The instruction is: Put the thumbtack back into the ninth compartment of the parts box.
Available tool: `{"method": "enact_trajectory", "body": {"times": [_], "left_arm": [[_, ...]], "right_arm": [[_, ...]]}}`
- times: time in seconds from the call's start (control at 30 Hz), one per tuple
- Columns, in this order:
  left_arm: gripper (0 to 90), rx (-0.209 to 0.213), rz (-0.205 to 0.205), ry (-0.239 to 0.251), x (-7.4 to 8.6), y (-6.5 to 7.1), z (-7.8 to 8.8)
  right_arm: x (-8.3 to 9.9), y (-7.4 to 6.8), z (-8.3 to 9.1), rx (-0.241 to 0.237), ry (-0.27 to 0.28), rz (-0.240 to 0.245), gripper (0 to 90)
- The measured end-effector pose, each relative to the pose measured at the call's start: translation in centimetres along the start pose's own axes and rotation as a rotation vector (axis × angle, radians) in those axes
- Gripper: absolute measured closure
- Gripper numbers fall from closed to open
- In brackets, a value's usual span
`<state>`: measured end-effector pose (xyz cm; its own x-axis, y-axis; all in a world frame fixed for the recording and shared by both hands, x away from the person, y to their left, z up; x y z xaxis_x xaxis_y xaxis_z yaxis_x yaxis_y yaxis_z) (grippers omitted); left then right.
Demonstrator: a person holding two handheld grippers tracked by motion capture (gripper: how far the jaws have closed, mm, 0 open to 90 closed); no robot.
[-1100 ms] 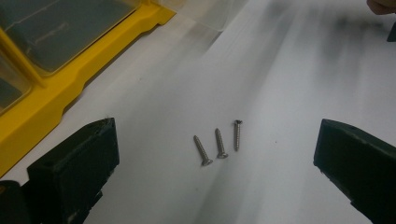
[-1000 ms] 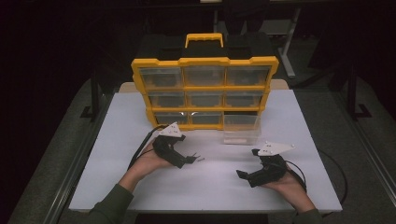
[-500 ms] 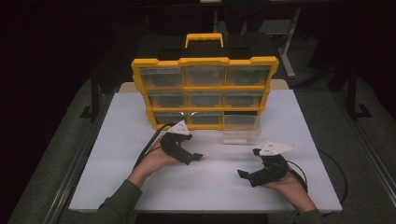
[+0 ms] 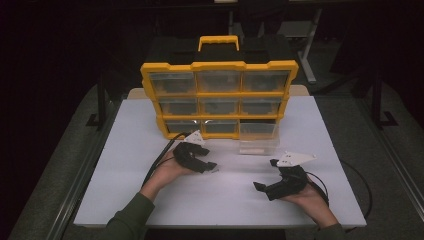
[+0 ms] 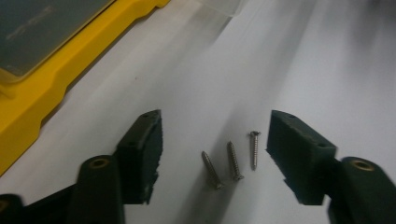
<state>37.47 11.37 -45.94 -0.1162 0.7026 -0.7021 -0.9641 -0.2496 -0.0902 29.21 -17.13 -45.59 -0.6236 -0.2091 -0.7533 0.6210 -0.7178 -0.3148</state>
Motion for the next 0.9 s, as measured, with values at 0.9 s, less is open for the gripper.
{"method": "enact_trajectory", "body": {"times": [0.9], "left_arm": [[77.7, 0.034, 0.037, -0.097, 0.33, 0.17, -0.63]], "right_arm": [[0.03, 0.07, 0.07, 0.002, 0.001, -0.001, 0.0]]}}
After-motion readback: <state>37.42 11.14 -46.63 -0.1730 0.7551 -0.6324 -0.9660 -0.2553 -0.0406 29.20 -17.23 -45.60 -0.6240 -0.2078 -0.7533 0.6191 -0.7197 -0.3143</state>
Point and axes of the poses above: each handheld gripper's, and its own axes: z roughly backward along the jaws, x roughly out of its underside, y roughly to its right, the point moved 3 cm from there along -z, roughly forward along the jaws, and after that the axes turned 15 degrees about -z, right-handed, at the moved point
